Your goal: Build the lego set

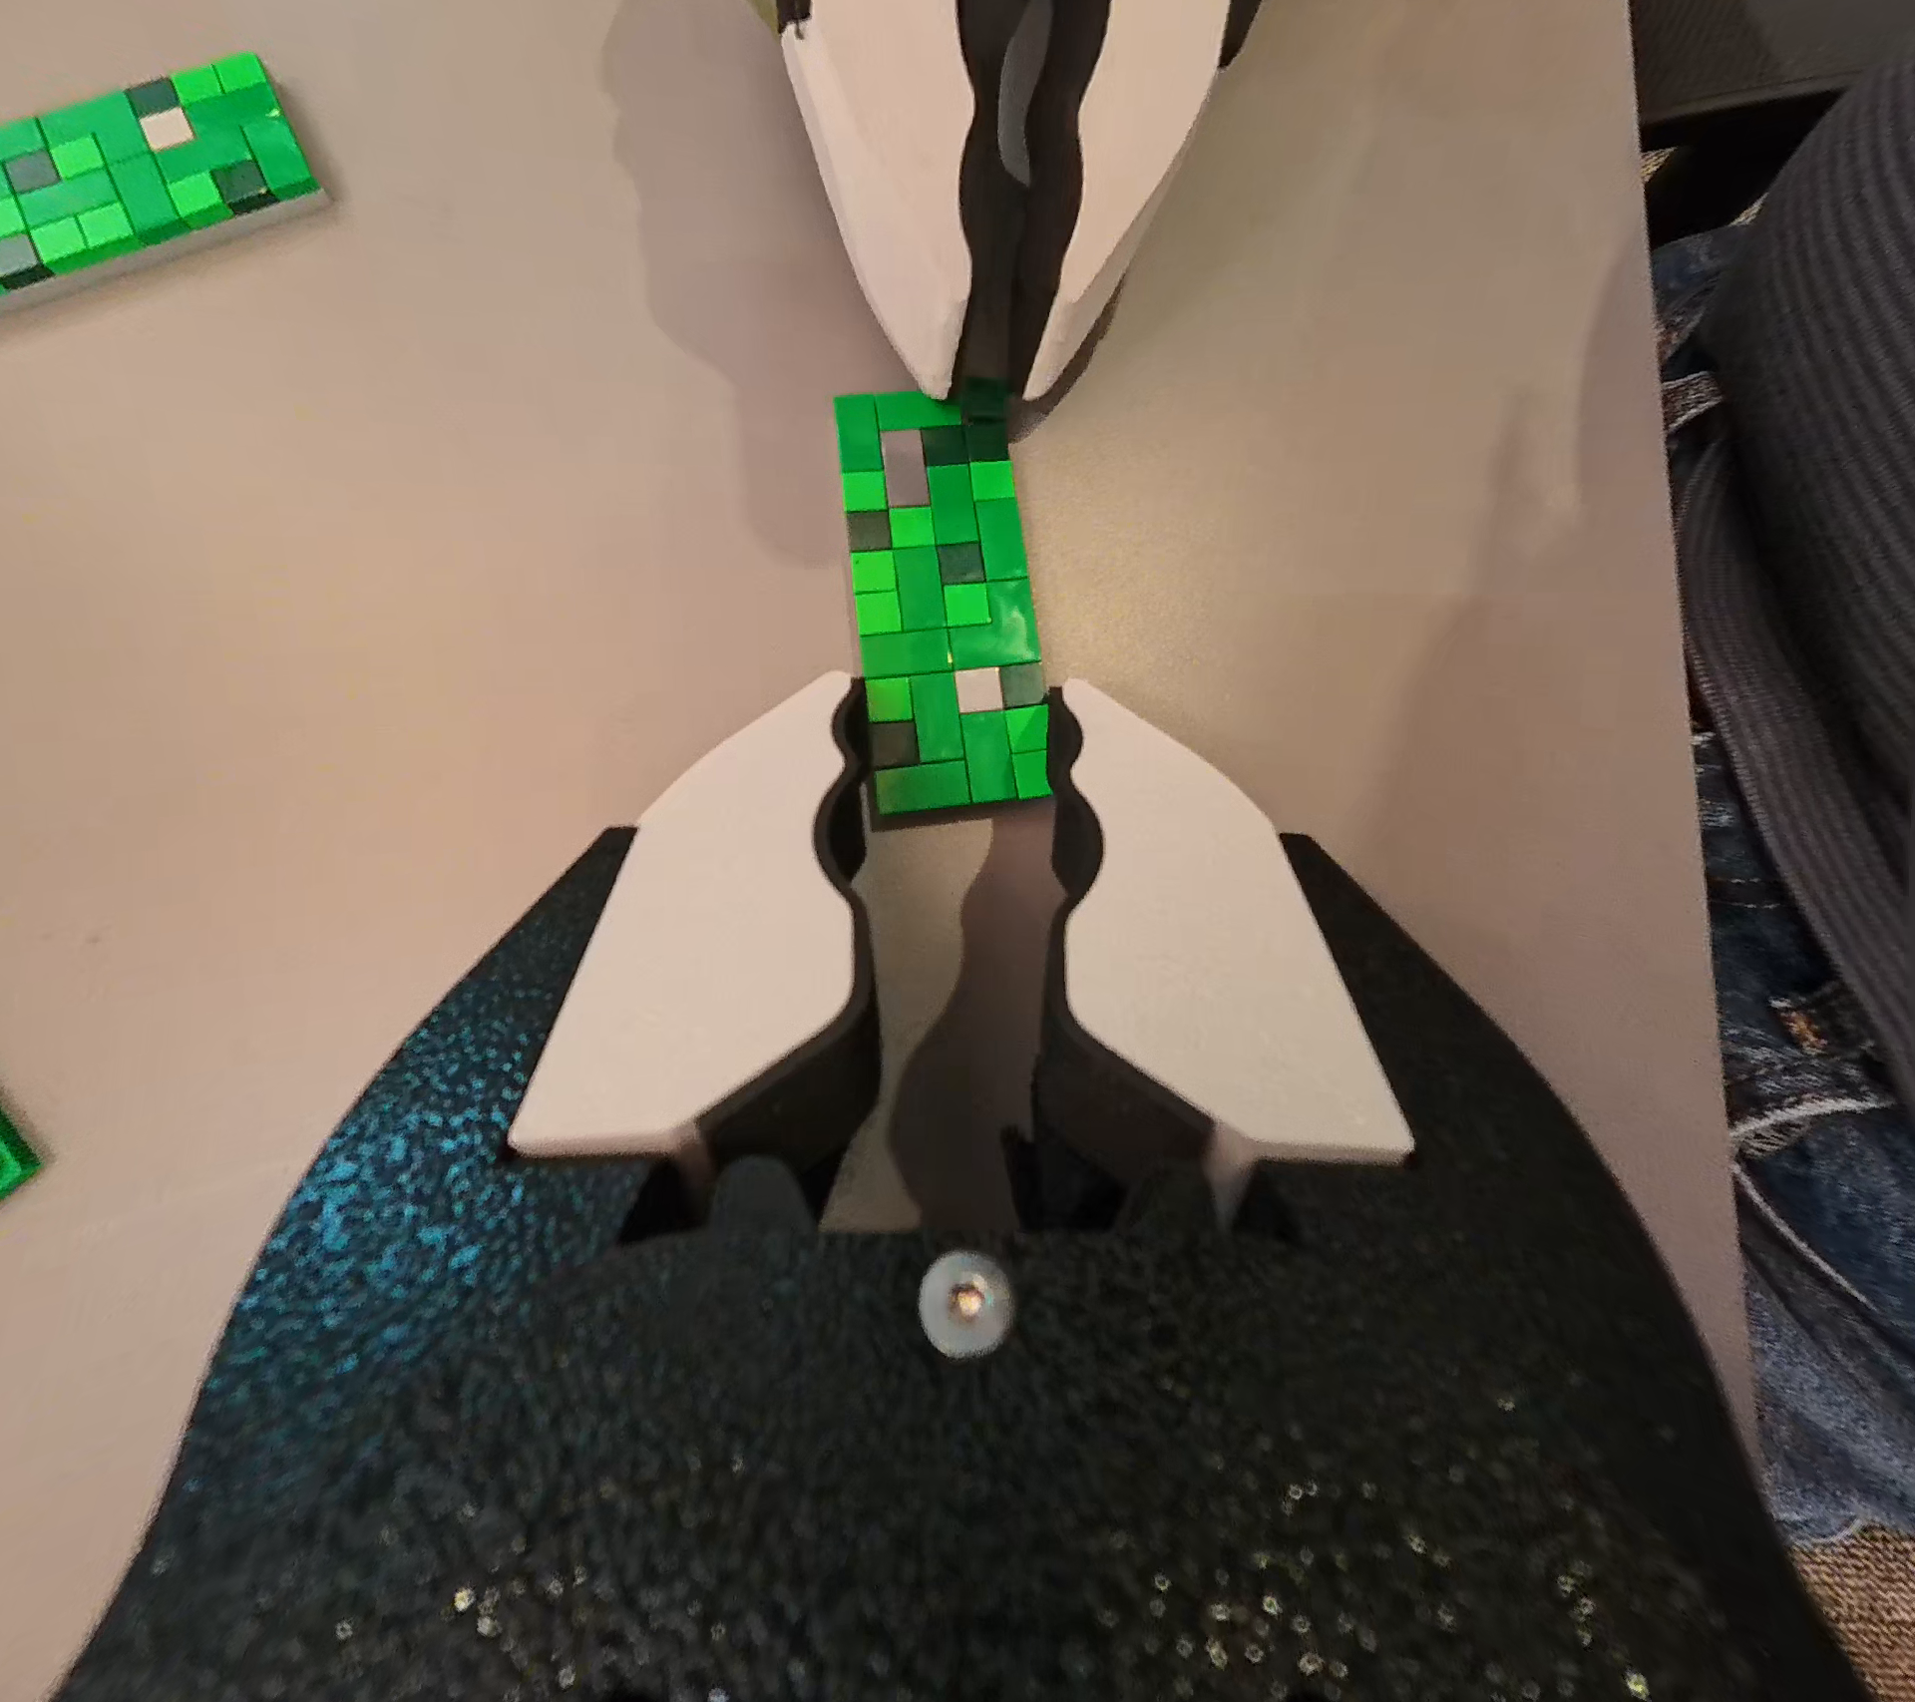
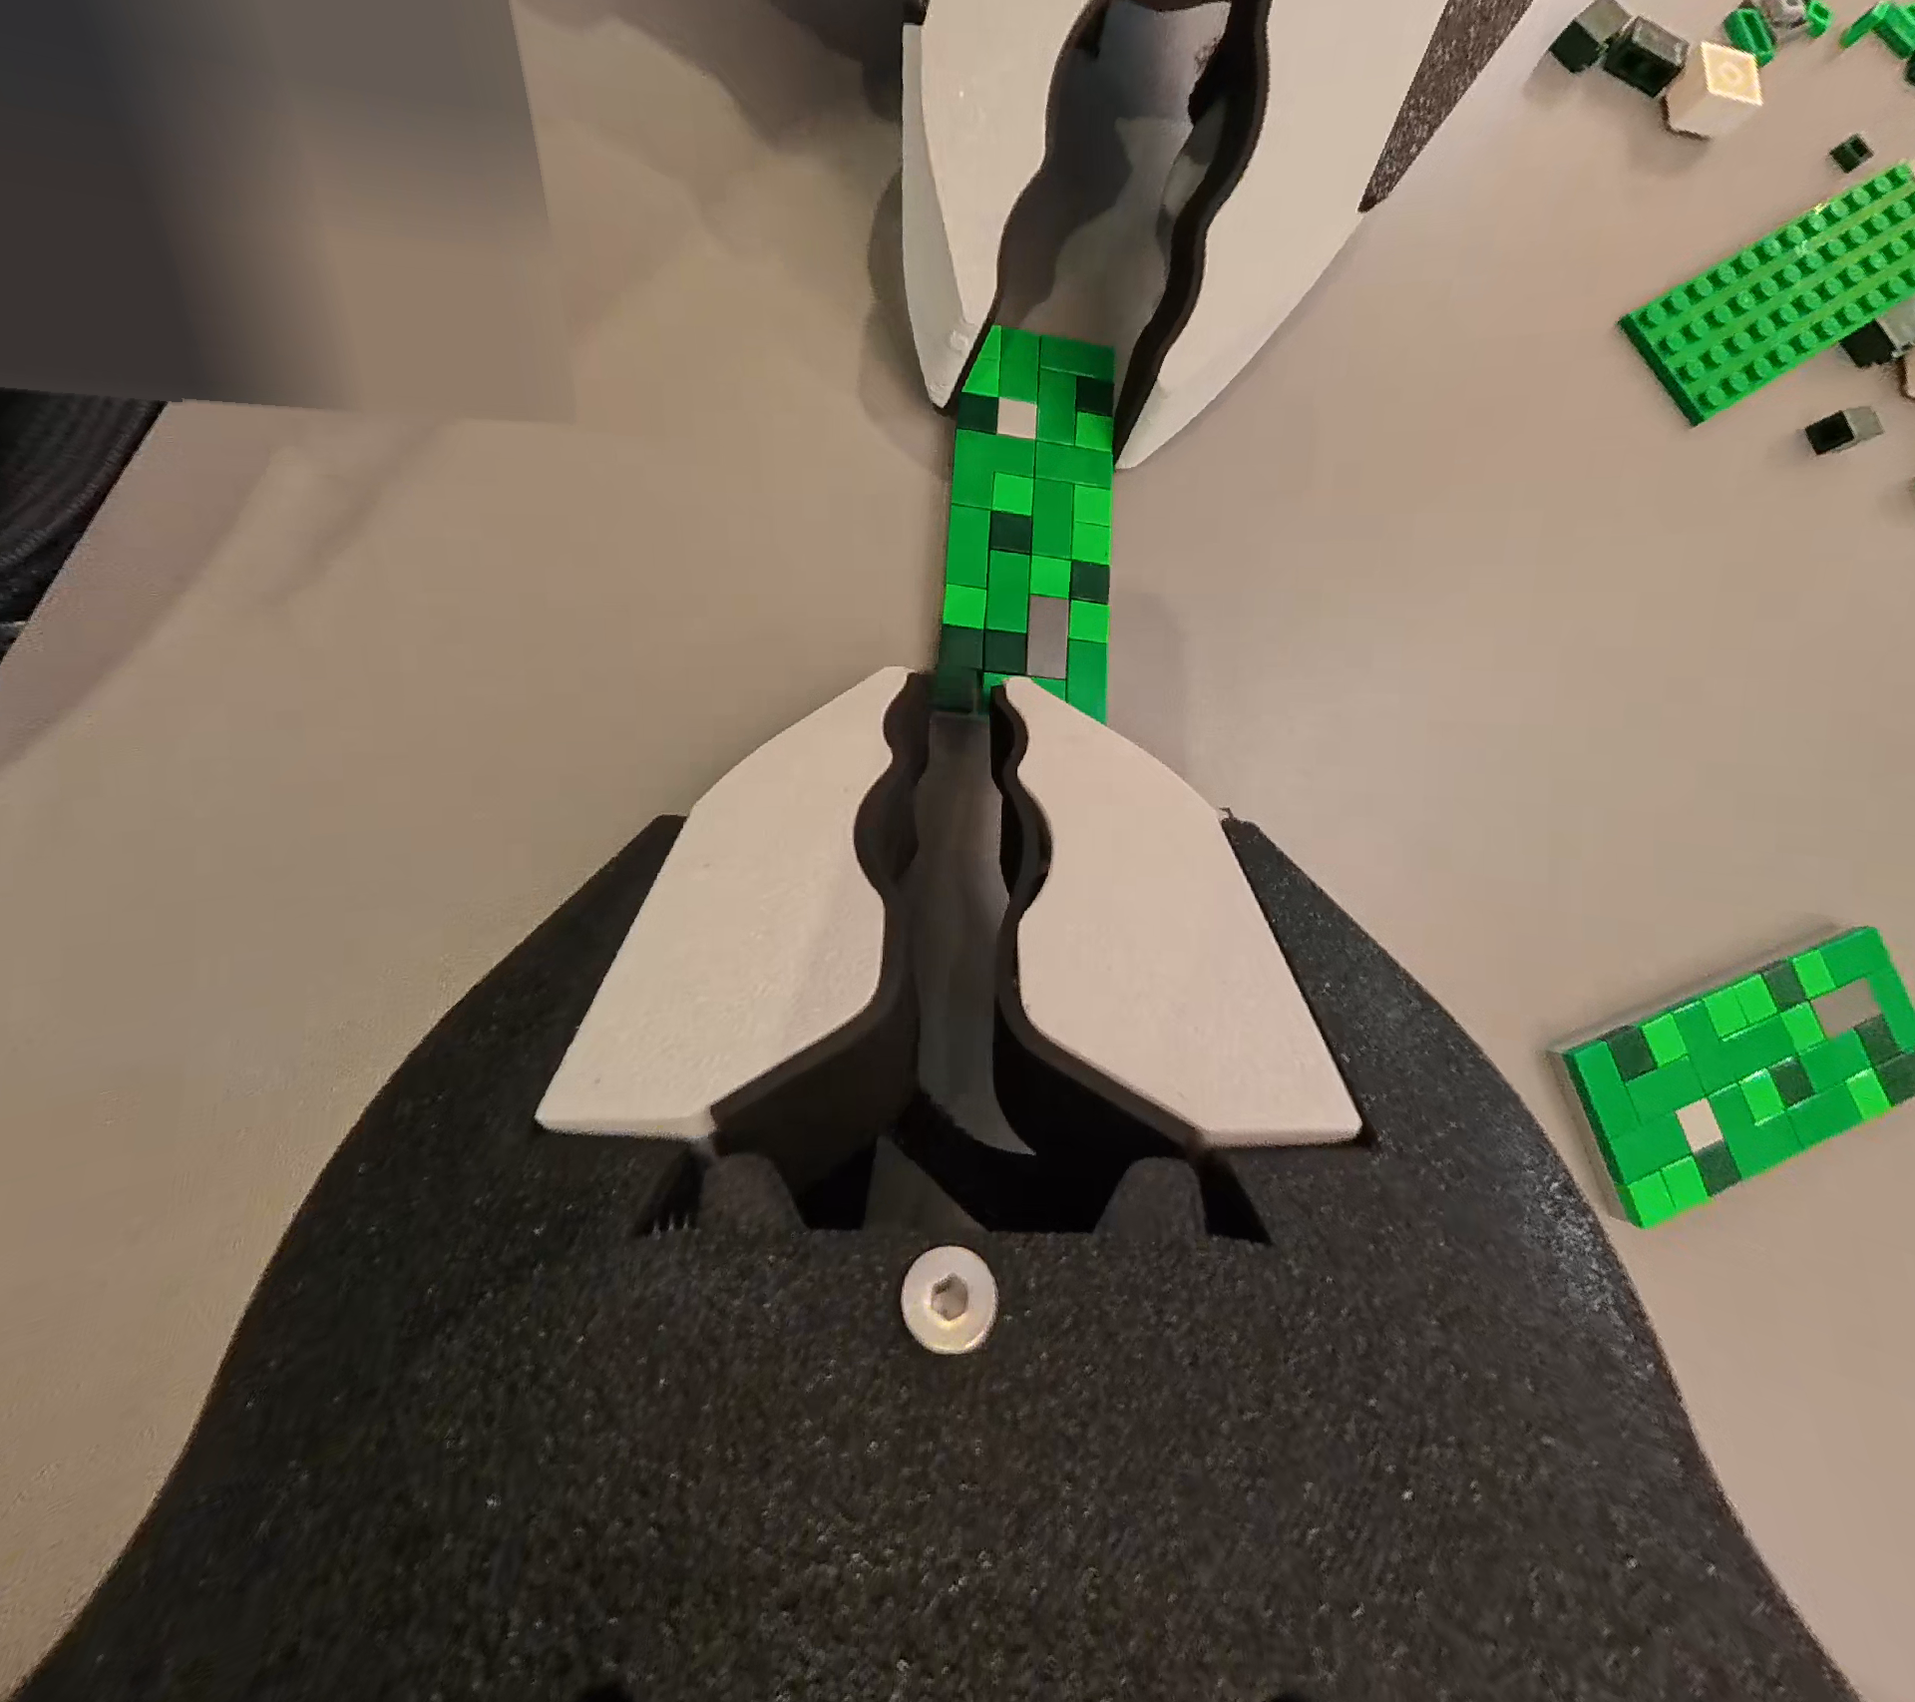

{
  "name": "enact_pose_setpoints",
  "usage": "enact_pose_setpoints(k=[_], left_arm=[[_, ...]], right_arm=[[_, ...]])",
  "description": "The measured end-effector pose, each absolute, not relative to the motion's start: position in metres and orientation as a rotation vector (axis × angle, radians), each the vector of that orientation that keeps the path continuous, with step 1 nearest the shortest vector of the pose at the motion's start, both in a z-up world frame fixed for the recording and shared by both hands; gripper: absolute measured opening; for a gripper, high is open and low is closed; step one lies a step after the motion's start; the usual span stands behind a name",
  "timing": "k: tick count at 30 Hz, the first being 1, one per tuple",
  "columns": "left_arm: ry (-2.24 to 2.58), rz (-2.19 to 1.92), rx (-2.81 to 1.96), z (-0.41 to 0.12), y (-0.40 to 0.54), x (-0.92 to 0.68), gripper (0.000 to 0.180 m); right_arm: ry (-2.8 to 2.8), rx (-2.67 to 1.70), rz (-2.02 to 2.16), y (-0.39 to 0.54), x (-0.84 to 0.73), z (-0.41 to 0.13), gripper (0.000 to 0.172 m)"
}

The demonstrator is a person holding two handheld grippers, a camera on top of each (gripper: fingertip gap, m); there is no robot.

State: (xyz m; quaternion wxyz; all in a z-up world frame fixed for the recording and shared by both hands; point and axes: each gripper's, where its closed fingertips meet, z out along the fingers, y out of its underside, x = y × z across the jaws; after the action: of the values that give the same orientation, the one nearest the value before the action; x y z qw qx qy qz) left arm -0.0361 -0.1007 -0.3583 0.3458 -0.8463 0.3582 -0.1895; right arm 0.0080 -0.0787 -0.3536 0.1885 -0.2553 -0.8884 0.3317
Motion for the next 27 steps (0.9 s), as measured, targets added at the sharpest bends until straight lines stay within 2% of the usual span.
enact_pose_setpoints(k=[9, 18, 22, 27], left_arm=[[0.907, -0.518, -2.184, -0.357, -0.101, -0.036, 0.032], [0.749, -0.602, -2.148, -0.351, -0.094, -0.04, 0.032], [0.614, -0.664, -2.129, -0.338, -0.089, -0.049, 0.032], [0.536, -0.741, -2.108, -0.327, -0.088, -0.055, 0.032]], right_arm=[[-2.489, -0.733, 0.917, -0.078, 0.006, -0.354, 0.011], [-2.32, -0.701, 0.83, -0.066, -0.005, -0.342, 0.033], [-2.038, -0.49, 0.566, -0.054, -0.014, -0.319, 0.035], [-1.909, -0.264, 0.226, -0.05, -0.017, -0.323, 0.032]])
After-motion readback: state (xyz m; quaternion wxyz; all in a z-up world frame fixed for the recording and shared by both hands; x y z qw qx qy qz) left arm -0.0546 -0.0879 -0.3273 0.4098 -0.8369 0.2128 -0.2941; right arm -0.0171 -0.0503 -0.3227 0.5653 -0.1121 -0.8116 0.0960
